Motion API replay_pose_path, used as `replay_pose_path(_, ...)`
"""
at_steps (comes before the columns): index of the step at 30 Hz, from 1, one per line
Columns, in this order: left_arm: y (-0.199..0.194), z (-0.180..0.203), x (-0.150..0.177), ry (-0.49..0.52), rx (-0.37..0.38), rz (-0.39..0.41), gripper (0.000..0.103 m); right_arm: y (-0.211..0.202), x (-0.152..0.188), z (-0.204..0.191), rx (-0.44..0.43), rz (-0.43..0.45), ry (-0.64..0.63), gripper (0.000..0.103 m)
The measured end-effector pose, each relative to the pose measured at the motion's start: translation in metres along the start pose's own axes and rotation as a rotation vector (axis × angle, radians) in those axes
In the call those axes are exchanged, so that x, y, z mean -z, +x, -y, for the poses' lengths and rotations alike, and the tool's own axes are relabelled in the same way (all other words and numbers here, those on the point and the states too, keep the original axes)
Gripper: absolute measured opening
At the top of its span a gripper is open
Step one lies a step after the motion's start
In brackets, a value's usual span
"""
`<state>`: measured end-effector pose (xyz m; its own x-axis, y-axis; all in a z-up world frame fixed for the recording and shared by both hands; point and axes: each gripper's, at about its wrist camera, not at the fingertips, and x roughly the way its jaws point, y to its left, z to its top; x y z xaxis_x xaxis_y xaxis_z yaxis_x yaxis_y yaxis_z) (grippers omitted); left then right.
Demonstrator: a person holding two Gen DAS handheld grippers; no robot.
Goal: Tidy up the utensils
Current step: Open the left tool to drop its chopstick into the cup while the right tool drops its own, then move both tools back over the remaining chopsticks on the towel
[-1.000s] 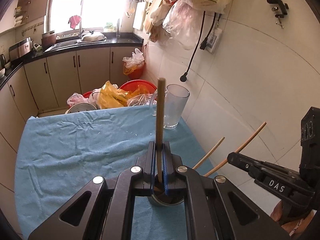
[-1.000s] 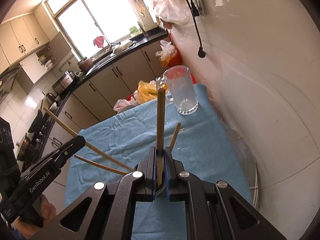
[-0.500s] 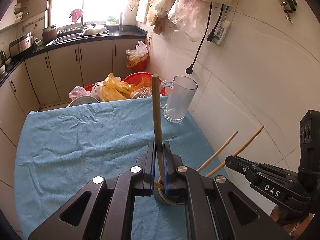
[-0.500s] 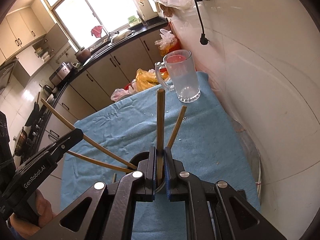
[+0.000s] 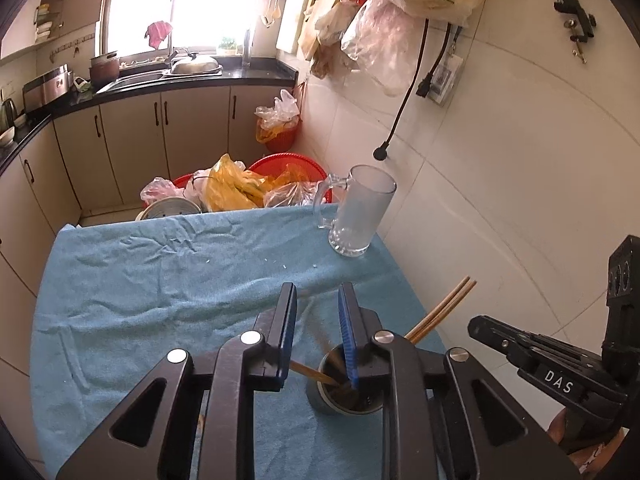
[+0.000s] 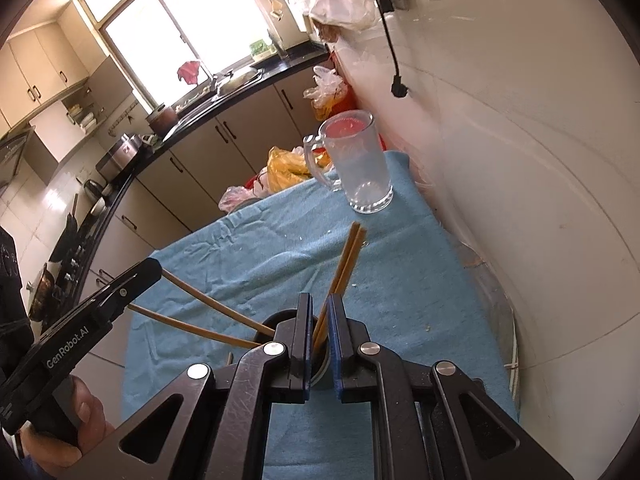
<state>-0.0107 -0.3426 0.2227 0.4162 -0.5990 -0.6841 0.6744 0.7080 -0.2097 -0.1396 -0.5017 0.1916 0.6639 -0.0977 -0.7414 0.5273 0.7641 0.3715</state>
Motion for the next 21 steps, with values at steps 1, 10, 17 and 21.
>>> replay_pose_path(1, -0.003, -0.001, -0.001, -0.004, 0.001, 0.006, 0.025, -0.005, 0.000, 0.001, 0.004, 0.010, 0.003, 0.010)
replay_pose_path(10, -0.050, -0.013, -0.003, -0.027, -0.028, 0.100, 0.046, -0.043, 0.009, 0.008, 0.053, 0.078, 0.028, 0.044)
replay_pose_path(17, -0.078, -0.044, 0.015, -0.093, -0.068, 0.119, 0.054, -0.044, 0.038, -0.003, 0.070, 0.035, 0.011, 0.064)
replay_pose_path(21, -0.087, -0.060, 0.043, -0.108, -0.122, 0.108, 0.068, -0.034, 0.060, -0.016, 0.075, -0.006, -0.031, 0.074)
